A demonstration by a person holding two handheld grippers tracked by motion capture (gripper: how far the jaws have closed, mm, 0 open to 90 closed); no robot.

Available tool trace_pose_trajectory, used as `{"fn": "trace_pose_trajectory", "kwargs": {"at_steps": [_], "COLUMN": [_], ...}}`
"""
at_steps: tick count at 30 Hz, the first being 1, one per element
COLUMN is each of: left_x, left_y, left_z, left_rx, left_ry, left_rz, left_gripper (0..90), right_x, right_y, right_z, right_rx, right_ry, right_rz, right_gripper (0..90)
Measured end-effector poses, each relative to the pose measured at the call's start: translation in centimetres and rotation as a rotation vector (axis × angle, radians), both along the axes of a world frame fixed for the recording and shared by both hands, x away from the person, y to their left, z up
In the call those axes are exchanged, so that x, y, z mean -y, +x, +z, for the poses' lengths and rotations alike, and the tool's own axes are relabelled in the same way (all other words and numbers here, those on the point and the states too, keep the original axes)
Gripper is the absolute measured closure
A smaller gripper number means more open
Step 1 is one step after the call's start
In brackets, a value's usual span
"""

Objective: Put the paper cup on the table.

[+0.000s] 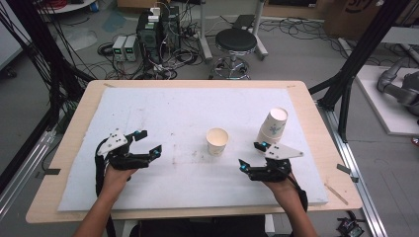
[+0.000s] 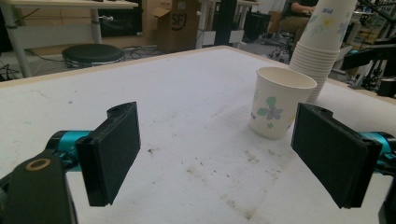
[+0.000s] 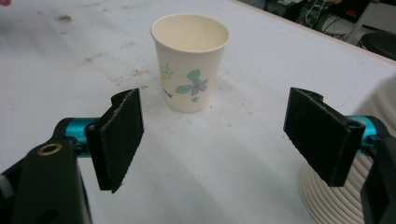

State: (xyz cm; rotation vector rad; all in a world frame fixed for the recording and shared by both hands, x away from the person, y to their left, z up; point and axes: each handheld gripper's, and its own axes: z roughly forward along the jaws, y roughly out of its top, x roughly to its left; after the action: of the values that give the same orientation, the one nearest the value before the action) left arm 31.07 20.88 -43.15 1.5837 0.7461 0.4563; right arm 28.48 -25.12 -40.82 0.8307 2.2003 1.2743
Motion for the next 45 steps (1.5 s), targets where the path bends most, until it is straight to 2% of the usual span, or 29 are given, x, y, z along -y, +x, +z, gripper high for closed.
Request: {"fn": "trace_pose_trajectory", "kwargs": {"at_steps": [3,9,18,21,23,30,45], "left_x": [0.0,0.0,0.3,0.4,0.4,0.2,0.4], "left_y": [-0.1,-0.1,-0.5,-0.8,-0.9,-1.0,-0.7], "left_z": [0.0,0.1,0.5,0.5,0.5,0.5,0.3], "left_rx": [0.005,0.010,0.029,0.031,0.029,0.031,0.021], "left_ry": [-0.001,0.004,0.013,0.020,0.020,0.015,0.025], "left_rz": [0.006,0.008,-0.010,-0.019,-0.022,-0.014,-0.014], "left_gripper": [15.9,16.0,16.3,16.5,16.6,16.6,16.8], "right_x": [1.3,3.5,5.2,5.3,5.2,4.4,4.5], "right_y": [-0.7,-1.6,-2.4,-2.6,-2.6,-2.4,-2.2], "right_z": [0.1,0.0,0.2,0.2,0.3,0.2,-0.1], "right_rx": [0.012,0.037,0.060,0.054,0.066,0.063,0.070], "right_ry": [0.021,0.022,0.034,0.044,0.046,0.029,0.019], "right_rz": [-0.019,-0.079,-0.131,-0.136,-0.132,-0.122,-0.116], "right_gripper": [20.4,20.4,20.5,20.5,20.5,20.5,20.5]}}
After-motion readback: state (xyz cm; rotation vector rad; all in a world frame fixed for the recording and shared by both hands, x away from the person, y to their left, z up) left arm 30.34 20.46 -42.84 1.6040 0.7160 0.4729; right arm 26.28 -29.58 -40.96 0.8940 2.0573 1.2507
